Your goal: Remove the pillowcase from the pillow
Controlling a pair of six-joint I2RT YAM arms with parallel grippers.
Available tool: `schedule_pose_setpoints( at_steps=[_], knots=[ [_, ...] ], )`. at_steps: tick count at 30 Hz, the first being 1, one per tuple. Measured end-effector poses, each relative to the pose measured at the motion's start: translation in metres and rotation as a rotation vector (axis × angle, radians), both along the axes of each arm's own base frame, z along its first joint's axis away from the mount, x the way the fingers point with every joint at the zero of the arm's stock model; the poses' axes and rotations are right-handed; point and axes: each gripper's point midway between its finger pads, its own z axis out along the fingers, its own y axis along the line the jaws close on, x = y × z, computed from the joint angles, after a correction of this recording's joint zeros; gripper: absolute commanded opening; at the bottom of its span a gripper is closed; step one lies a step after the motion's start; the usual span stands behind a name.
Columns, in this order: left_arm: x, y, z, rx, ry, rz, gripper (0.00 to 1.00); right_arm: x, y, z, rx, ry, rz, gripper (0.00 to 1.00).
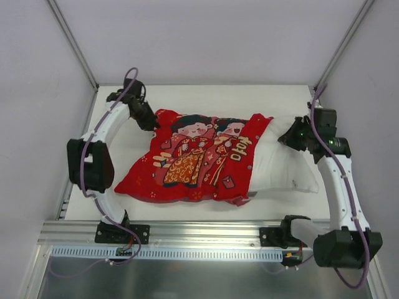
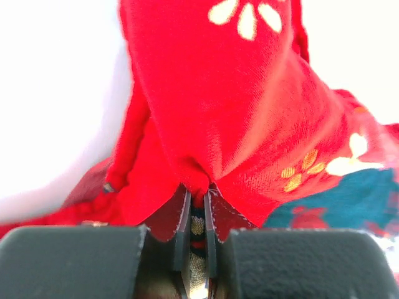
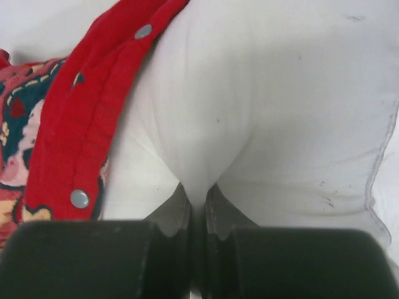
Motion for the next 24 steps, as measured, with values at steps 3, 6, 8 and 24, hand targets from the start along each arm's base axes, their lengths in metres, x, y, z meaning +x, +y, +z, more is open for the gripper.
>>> schedule_pose_setpoints(
  at_steps=[3,6,8,24],
  knots=[
    [-0.016,0.03,0.043,-0.077,-0.051,0.104,0.0,-0.014,-0.002,0.011,0.077,-0.054,-0.017,0.01],
    [-0.02,0.085,0.088,-0.068,-0.189,0.25,0.0,-0.021,-0.019,0.014,0.099,-0.081,-0.089,0.01],
    [-0.033,0.12,0.106,-0.057,-0.24,0.36,0.0,-0.024,-0.037,0.011,0.102,-0.085,-0.163,0.01],
    [-0.06,0.195,0.112,-0.125,-0.194,0.615,0.0,-0.05,-0.066,0.006,0.149,-0.062,-0.361,0.01]
  ],
)
